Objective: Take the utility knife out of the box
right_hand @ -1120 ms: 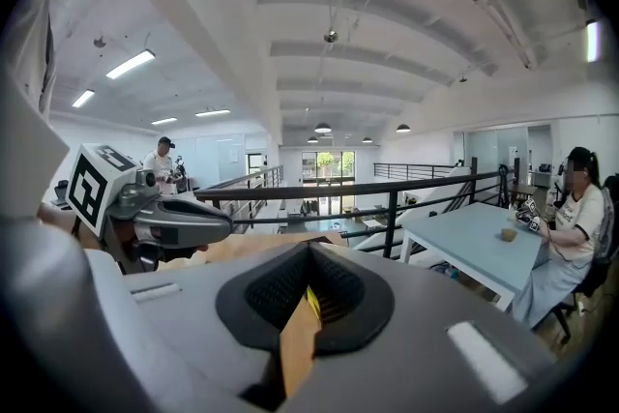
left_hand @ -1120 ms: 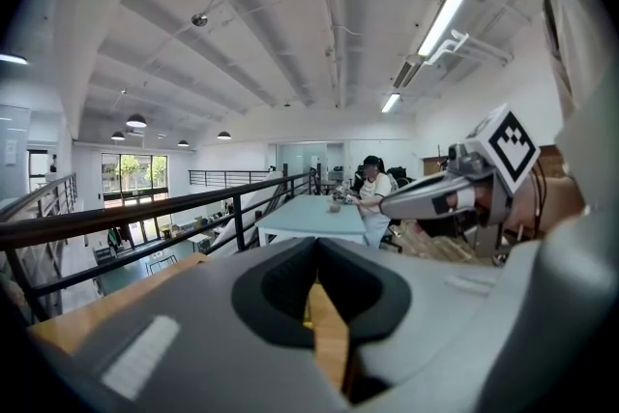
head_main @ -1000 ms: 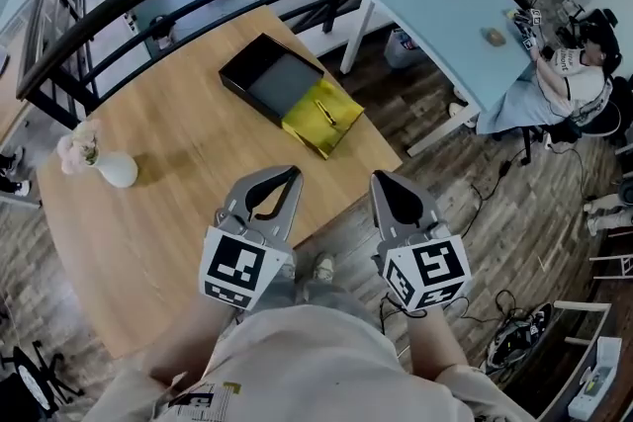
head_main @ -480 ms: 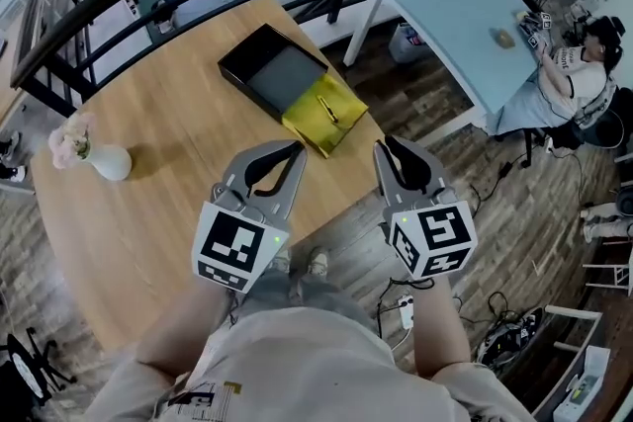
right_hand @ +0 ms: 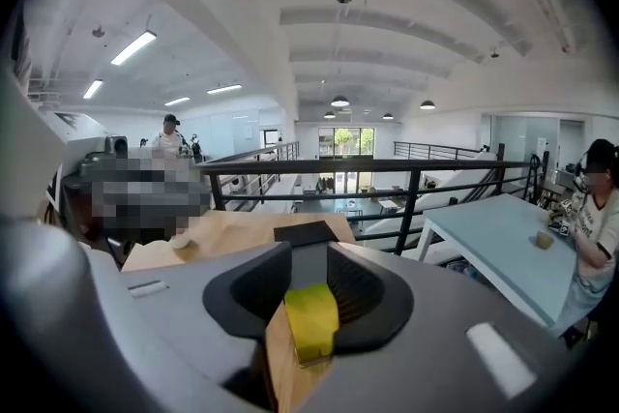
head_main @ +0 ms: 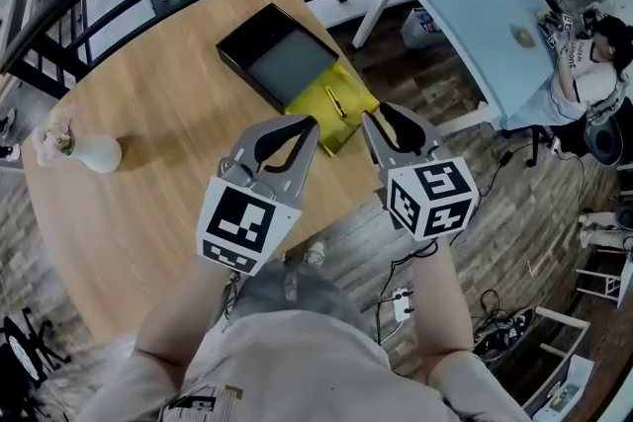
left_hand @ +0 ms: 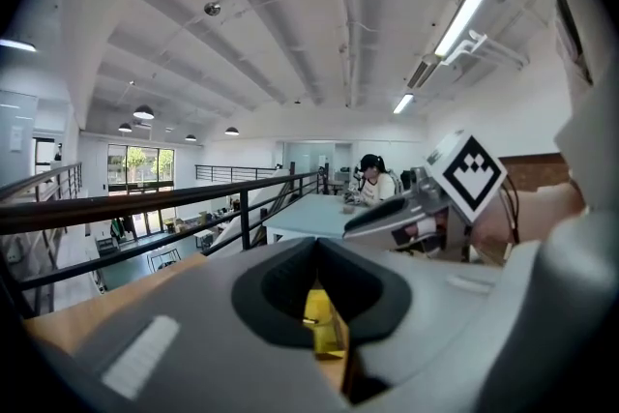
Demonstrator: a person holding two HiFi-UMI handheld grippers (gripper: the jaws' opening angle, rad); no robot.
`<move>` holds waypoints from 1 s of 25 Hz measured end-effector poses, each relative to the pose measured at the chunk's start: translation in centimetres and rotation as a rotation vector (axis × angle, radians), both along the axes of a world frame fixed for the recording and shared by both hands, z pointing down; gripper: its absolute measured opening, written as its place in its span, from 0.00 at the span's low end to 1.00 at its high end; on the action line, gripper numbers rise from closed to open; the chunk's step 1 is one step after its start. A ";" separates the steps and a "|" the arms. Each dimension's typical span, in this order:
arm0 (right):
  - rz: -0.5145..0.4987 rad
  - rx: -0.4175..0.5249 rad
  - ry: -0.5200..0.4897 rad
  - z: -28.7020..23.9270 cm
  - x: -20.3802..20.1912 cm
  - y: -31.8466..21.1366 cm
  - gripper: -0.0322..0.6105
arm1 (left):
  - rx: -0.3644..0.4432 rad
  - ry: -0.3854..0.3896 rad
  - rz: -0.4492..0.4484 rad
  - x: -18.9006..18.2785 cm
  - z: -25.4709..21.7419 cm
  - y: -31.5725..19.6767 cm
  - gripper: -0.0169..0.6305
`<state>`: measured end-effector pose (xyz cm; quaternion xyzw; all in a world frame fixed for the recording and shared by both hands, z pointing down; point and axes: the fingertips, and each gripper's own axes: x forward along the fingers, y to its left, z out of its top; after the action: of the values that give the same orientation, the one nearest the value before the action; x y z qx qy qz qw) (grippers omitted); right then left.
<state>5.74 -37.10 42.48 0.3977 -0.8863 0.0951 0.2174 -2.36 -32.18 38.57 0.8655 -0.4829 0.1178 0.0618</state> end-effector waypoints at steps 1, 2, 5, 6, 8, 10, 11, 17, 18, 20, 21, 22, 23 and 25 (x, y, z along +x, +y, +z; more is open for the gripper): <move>-0.003 -0.014 0.010 1.0 -0.3 -0.8 0.23 | -0.005 -0.004 -0.005 -0.2 0.6 -0.7 0.03; -0.007 -0.028 0.023 2.0 -0.6 -1.5 0.24 | -0.012 -0.004 -0.010 -0.4 1.1 -1.4 0.03; -0.014 -0.075 0.066 4.9 -1.4 -3.3 0.24 | -0.032 -0.007 -0.025 -0.8 2.8 -3.2 0.03; -0.015 -0.090 0.080 5.9 -1.5 -3.7 0.24 | -0.033 -0.018 -0.025 -0.8 3.4 -3.8 0.03; -0.021 -0.117 0.118 8.3 -1.8 -4.4 0.25 | -0.036 -0.033 -0.022 -0.6 4.8 -4.8 0.03; -0.028 -0.134 0.173 10.8 -1.9 -5.0 0.26 | -0.042 -0.020 -0.028 -0.7 6.1 -5.8 0.03; -0.033 -0.138 0.203 11.9 -2.0 -5.2 0.26 | -0.046 -0.015 -0.035 -0.9 6.7 -6.2 0.03; -0.070 -0.199 0.324 18.1 -2.4 -6.7 0.30 | -0.116 0.002 -0.066 -1.8 11.2 -8.2 0.03; -0.070 -0.216 0.334 19.1 -2.4 -7.0 0.30 | -0.133 0.003 -0.063 -1.8 12.0 -8.4 0.03; -0.073 -0.251 0.346 20.8 -2.4 -7.6 0.29 | -0.169 0.002 -0.051 -1.6 13.5 -8.6 0.03; -0.077 -0.266 0.356 21.5 -2.4 -7.9 0.28 | -0.185 -0.001 -0.048 -1.7 14.2 -8.7 0.03; -0.082 -0.278 0.369 22.2 -2.4 -8.2 0.28 | -0.200 -0.007 -0.048 -1.7 14.8 -8.8 0.03; -0.086 -0.291 0.380 22.8 -2.4 -8.6 0.28 | -0.214 -0.013 -0.050 -1.9 15.5 -8.9 0.03; -0.092 -0.320 0.402 24.1 -2.4 -9.4 0.28 | -0.243 -0.017 -0.055 -2.1 16.8 -9.2 0.03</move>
<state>3.32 -46.49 66.61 0.3283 -0.8161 0.1431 0.4536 -4.42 -41.40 55.36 0.8369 -0.4894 0.1811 0.1651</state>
